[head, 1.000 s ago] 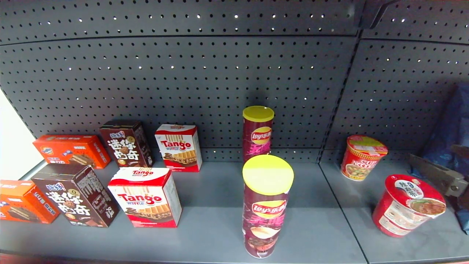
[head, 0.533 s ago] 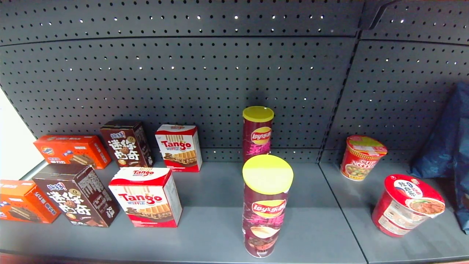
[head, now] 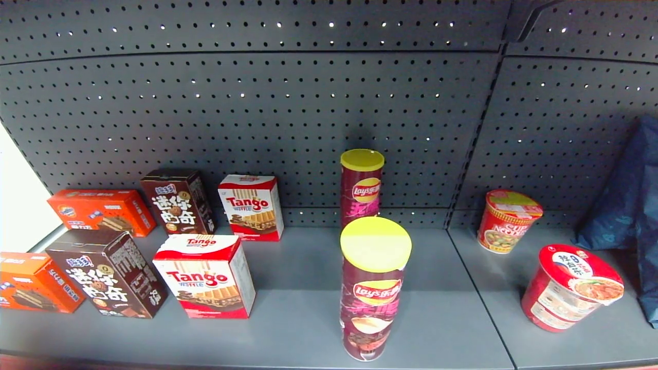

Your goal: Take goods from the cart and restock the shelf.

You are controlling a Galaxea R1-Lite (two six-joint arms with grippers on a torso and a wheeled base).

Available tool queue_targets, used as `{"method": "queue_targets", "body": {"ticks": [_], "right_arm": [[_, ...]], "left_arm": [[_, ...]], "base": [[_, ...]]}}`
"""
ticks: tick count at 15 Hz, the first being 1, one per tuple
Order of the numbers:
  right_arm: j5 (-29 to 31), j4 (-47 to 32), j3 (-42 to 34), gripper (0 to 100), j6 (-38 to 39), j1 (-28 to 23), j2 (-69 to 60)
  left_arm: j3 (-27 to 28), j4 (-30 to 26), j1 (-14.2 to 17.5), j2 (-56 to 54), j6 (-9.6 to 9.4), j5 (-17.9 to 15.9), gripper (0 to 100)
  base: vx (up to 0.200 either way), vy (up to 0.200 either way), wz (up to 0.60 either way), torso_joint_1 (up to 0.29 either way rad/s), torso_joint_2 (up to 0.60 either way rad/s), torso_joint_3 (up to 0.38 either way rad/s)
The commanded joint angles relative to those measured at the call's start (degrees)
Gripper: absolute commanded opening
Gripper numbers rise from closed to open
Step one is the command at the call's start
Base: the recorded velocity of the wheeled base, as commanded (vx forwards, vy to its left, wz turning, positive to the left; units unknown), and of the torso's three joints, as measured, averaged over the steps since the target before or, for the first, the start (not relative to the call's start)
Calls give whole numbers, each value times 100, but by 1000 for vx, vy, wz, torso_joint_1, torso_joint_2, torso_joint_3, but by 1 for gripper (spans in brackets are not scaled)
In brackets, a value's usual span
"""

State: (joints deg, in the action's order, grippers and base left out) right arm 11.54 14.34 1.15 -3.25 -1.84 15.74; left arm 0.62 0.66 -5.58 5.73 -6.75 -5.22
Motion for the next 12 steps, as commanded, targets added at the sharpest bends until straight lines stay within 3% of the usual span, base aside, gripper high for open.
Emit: {"method": "queue_targets", "body": {"ticks": [1, 3, 4, 6, 8, 12], "right_arm": [[41, -774, -88, 100, 44, -62, -1205], [-381, -730, -106, 100, 35, 79, -1301], [-733, -1170, -53, 100, 62, 184, -1574], [-961, -1284, -9, 100, 97, 184, -1574], [-847, -1267, -18, 100, 115, 184, -1574], [-750, -1284, -9, 100, 97, 184, -1574]], "left_arm": [[-62, -83, 5, 16, 122, 3, 100], [-62, -66, 5, 16, 148, 3, 100], [-62, -66, 5, 16, 148, -6, 100], [-62, -66, 5, 16, 130, -6, 100], [-62, -66, 5, 16, 157, 65, 100], [-53, -83, 154, 16, 385, 557, 100]], "base": [[0, 0, 0, 0, 0, 0], [0, 0, 0, 0, 0, 0], [0, 0, 0, 0, 0, 0], [0, 0, 0, 0, 0, 0], [0, 0, 0, 0, 0, 0], [0, 0, 0, 0, 0, 0]]}}
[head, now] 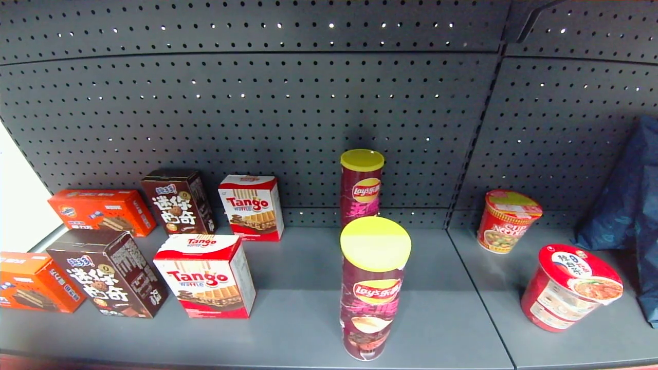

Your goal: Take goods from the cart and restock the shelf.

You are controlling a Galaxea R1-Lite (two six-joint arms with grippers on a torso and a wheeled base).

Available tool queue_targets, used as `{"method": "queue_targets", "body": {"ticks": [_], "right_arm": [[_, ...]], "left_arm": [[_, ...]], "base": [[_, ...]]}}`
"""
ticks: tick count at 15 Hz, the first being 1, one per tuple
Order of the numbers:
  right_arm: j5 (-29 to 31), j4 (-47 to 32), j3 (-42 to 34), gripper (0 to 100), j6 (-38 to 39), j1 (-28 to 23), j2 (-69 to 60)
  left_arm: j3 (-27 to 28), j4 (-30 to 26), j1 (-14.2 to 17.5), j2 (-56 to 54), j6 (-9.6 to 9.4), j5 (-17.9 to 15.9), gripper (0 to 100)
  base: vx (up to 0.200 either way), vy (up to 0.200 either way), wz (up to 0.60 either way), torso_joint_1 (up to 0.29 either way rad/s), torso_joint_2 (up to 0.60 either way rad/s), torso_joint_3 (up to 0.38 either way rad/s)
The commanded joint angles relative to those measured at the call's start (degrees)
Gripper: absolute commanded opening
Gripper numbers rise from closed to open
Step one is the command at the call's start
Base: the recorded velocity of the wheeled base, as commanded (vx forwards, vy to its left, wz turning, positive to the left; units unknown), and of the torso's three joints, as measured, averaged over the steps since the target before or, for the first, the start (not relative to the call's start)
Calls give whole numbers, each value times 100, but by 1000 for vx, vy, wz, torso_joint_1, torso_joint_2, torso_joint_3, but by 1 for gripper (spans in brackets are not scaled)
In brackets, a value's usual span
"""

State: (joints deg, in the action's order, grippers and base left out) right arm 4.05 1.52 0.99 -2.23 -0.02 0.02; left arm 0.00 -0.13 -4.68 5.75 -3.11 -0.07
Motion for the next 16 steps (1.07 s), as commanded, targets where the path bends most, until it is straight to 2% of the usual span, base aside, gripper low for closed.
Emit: {"method": "queue_targets", "body": {"ticks": [1, 2, 3, 4, 6, 7, 9, 10, 12, 13, 14, 16], "right_arm": [[0, 6, -2, 100, -5, 2, -2], [8, 15, -2, 100, 3, 2, -2], [17, 15, -2, 100, 12, 2, -2], [0, 15, -2, 100, 3, 2, -2], [-80, 15, -2, 100, 3, 2, -2], [-194, 15, -2, 100, -5, 2, -2], [-493, -12, 7, 100, -32, 2, -2], [-633, -56, 16, 100, -32, 2, -2], [-598, -38, 16, 100, -14, 2, -2], [-528, -12, 7, 100, 12, 2, -2], [-123, -3, 7, 100, 3, 2, -2], [44, 6, -2, 100, -32, 2, -2]], "left_arm": [[9, -4, 618, 40, -32, 42, 100], [9, -13, 1075, 110, -23, 34, 100], [9, 5, 1127, 93, -32, -177, 100], [0, 5, 1066, 66, -85, -634, 100], [0, -13, 1057, 66, -49, -643, 100], [0, -13, 908, 66, -67, -661, 100], [9, -4, 81, 40, -49, -643, 100], [9, -13, -77, 13, 12, -617, 100], [0, 13, -182, 5, -41, -520, 100], [0, 5, -182, 5, 3, -230, 100], [0, 13, -182, -4, 56, 166, 100], [0, 13, -112, 13, 56, 139, 100]], "base": [[0, 0, 0, 0, 0, 0], [0, 0, 0, 0, 0, 0], [0, 0, 0, 0, 0, 0], [0, 0, 0, 0, 0, 0], [0, 0, 0, 0, 0, 0], [0, 0, 0, 0, 0, 0], [0, 0, 0, 0, 0, 0], [0, 0, 0, 0, 0, 0], [0, 0, 0, 0, 0, 0], [0, 0, 0, 0, 0, 0], [0, 0, 0, 0, 0, 0], [0, 0, 0, 0, 0, 0]]}}
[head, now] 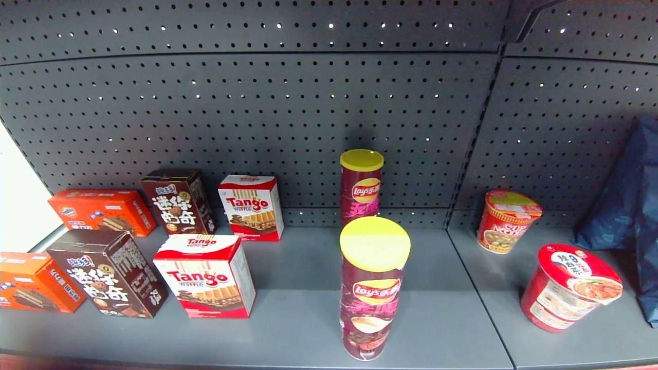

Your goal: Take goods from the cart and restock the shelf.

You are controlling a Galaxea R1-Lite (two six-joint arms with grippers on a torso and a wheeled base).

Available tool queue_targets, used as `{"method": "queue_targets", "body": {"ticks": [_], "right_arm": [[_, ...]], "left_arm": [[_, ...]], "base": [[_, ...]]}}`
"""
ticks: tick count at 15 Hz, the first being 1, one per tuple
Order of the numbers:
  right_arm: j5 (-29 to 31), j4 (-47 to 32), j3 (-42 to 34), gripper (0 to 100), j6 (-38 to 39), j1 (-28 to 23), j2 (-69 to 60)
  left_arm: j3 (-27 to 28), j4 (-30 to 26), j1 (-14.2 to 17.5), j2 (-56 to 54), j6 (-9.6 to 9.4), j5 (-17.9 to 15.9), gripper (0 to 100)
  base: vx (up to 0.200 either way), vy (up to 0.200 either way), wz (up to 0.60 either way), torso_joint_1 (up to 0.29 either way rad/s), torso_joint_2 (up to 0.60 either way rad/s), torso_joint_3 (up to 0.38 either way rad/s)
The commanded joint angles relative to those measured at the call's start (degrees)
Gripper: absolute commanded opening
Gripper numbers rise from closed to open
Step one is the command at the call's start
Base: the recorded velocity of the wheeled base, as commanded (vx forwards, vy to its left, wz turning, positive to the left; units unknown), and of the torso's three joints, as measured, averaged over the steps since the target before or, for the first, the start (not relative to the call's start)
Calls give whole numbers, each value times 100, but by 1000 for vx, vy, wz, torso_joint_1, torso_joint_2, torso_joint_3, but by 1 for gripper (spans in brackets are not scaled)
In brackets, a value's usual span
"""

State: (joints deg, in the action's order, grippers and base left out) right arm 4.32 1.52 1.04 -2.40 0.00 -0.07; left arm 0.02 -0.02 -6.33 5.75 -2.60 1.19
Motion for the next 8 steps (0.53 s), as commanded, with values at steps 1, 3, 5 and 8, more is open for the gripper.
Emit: {"method": "queue_targets", "body": {"ticks": [1, 3, 5, 8], "right_arm": [[-36, -3, 2, 100, -6, 0, 7], [-212, 6, 2, 100, 47, 0, 7], [-229, -3, 2, 100, 108, 0, 7], [-432, -12, 2, 100, 135, 0, 7]], "left_arm": [[-2, 2, 518, 57, -4, 12, 100], [6, -15, 1468, 40, -22, -128, 100], [-2, 2, 1485, 22, -145, -700, 100], [6, -15, 307, -39, -109, -779, 100]], "base": [[0, 0, 0, 0, 0, 0], [0, 0, 0, 0, 0, 0], [0, 0, 0, 0, 0, 0], [0, 0, 0, 0, 0, 0]]}}
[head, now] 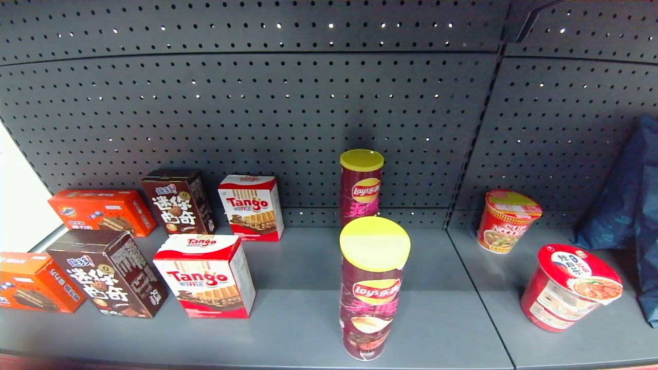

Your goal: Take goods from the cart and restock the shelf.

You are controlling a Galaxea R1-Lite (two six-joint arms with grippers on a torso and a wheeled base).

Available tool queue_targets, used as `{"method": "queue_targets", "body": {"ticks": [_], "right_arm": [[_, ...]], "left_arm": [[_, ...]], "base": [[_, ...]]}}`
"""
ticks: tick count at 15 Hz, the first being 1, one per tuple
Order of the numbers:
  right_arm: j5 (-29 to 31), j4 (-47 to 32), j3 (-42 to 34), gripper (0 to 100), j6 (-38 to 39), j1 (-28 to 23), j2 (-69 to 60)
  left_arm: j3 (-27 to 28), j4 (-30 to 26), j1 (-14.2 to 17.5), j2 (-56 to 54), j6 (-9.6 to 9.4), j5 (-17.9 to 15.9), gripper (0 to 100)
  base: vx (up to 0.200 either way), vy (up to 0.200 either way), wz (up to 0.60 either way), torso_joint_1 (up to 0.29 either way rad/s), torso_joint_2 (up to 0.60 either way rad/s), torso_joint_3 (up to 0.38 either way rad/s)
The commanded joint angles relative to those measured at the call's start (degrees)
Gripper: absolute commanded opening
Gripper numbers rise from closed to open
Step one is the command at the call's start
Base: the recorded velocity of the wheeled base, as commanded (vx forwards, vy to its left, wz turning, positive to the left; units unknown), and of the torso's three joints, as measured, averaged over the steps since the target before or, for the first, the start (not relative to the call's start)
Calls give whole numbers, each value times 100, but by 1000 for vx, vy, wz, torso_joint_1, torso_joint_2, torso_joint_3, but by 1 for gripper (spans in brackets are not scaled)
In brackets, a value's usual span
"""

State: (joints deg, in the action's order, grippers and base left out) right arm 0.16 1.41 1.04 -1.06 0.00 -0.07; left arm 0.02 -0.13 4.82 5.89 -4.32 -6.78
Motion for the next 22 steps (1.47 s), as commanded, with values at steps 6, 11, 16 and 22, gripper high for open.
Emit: {"method": "queue_targets", "body": {"ticks": [6, 11, 16, 22], "right_arm": [[-60, 8, 2, 100, 1, 0, 7], [-130, 8, 2, 100, -17, 0, 7], [1030, 78, -51, 100, 168, 0, 7], [-121, -150, -95, 100, 88, 0, 7]], "left_arm": [[-2, 13, -499, -589, 45, 669, 100], [-2, 5, -499, -554, 106, 528, 100], [-2, 5, -499, -545, 124, 405, 100], [-2, 5, -499, -545, 89, 265, 100]], "base": [[0, 0, 0, 0, 0, 0], [0, 0, 0, 0, 0, 0], [0, 0, 0, 0, 0, 0], [0, 0, 0, 0, 0, 0]]}}
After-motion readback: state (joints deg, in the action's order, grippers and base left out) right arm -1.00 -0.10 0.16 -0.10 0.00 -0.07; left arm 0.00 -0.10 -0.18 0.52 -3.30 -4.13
